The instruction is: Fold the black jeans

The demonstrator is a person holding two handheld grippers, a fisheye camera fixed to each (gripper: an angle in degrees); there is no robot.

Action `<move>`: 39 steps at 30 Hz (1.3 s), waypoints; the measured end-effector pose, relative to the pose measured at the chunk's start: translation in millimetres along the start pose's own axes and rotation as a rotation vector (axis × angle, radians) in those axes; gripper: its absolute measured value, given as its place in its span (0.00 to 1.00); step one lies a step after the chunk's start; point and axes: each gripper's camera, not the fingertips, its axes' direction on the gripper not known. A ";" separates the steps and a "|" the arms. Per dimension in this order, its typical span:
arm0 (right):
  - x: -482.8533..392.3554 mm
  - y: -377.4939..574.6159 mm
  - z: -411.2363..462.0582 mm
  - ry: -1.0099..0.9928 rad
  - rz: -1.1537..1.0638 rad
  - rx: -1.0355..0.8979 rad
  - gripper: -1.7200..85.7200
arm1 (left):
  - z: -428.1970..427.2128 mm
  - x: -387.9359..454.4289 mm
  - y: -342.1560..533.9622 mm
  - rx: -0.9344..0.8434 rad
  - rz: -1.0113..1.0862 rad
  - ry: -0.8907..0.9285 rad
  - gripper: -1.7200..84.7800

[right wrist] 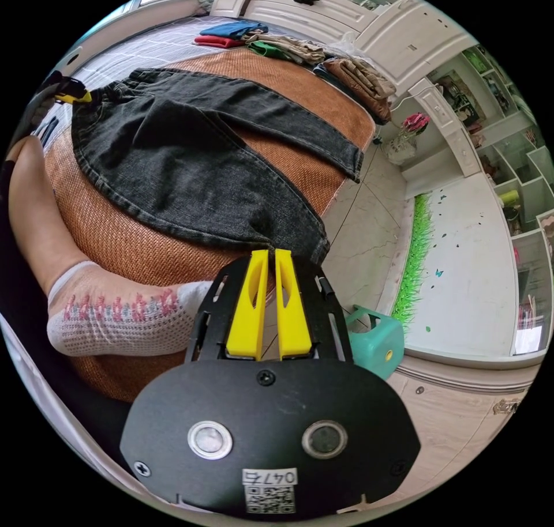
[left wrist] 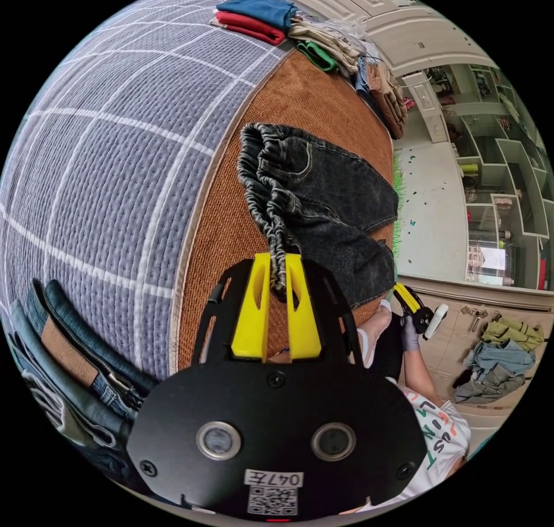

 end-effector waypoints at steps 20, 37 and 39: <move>4.1 7.4 13.4 -0.020 0.032 -0.001 0.02 | 0.5 -0.4 -7.3 0.005 -0.013 0.032 0.07; 8.0 19.1 17.5 -0.045 0.043 0.003 0.02 | 3.6 29.8 -12.3 -0.005 0.022 -0.024 0.07; 7.9 20.4 19.5 -0.049 0.047 0.003 0.02 | 4.7 29.5 -11.6 -0.004 0.021 -0.019 0.07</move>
